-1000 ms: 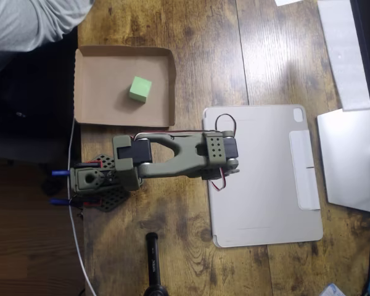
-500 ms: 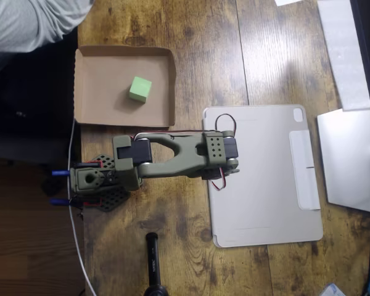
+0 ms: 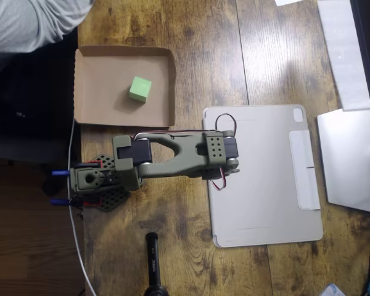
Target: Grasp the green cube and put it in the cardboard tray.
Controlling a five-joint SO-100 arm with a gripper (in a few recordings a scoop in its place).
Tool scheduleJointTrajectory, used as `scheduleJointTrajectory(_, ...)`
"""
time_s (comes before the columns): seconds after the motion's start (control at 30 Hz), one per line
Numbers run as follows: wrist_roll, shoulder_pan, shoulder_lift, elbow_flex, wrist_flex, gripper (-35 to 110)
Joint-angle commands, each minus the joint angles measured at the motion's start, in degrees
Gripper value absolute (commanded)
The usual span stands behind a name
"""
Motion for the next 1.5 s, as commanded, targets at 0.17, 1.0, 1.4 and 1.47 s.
scheduleJointTrajectory(0.17, -1.1, 1.6, -0.1, -0.6, -0.7, 0)
scheduleJointTrajectory(1.0, 1.0, -1.1, 0.4, 1.3, -0.4, 0)
scheduleJointTrajectory(1.4, 1.3, -1.0, 0.4, 1.3, -0.3, 0)
scheduleJointTrajectory(1.47, 1.3, -0.9, 0.4, 1.3, -0.3, 0)
